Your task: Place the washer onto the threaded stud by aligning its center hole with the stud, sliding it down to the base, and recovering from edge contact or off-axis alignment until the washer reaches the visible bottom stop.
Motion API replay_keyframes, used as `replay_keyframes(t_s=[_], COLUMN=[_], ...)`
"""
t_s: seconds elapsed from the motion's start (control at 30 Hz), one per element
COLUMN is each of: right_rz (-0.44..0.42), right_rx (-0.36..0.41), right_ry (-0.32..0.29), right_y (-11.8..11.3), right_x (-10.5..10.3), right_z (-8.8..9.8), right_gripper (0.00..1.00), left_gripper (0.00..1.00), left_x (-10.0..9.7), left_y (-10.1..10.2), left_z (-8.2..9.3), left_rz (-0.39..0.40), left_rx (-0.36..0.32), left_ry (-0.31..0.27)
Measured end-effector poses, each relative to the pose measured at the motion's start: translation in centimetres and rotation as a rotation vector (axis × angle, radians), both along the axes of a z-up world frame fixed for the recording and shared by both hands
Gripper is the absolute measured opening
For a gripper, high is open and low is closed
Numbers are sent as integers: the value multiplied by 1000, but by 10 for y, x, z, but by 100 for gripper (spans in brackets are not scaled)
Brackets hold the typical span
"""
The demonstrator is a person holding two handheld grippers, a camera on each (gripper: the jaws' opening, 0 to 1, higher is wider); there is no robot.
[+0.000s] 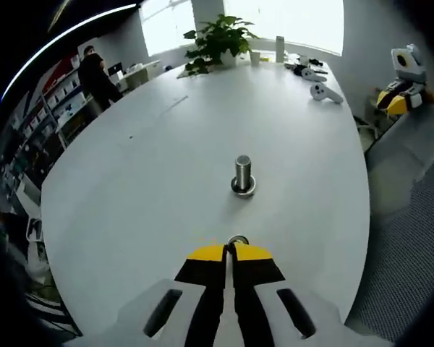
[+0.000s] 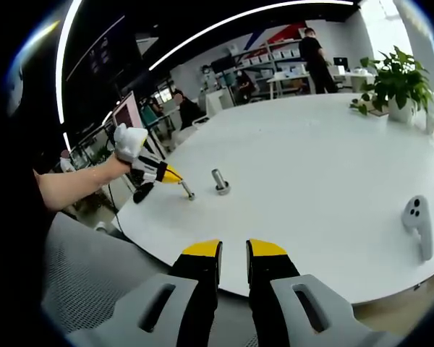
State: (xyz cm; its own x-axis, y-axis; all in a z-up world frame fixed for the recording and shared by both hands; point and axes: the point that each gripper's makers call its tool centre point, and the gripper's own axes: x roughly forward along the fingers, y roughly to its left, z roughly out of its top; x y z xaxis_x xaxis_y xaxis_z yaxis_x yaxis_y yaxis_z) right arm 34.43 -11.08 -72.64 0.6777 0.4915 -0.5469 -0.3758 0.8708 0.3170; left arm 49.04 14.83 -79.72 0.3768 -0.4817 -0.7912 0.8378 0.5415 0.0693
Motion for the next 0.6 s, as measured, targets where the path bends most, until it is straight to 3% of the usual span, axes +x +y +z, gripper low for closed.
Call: replay_keyframes(t_s=[0.6], right_rz=[-7], right_rx=[1], right_ry=[0], right_y=[-1], right_x=[0], right_z=[0], right_gripper=[16], left_gripper=[0], left_x=[3], left_y=[2], left_z=[-5], left_rz=[11], left_rx=[-27], left_ry=[60])
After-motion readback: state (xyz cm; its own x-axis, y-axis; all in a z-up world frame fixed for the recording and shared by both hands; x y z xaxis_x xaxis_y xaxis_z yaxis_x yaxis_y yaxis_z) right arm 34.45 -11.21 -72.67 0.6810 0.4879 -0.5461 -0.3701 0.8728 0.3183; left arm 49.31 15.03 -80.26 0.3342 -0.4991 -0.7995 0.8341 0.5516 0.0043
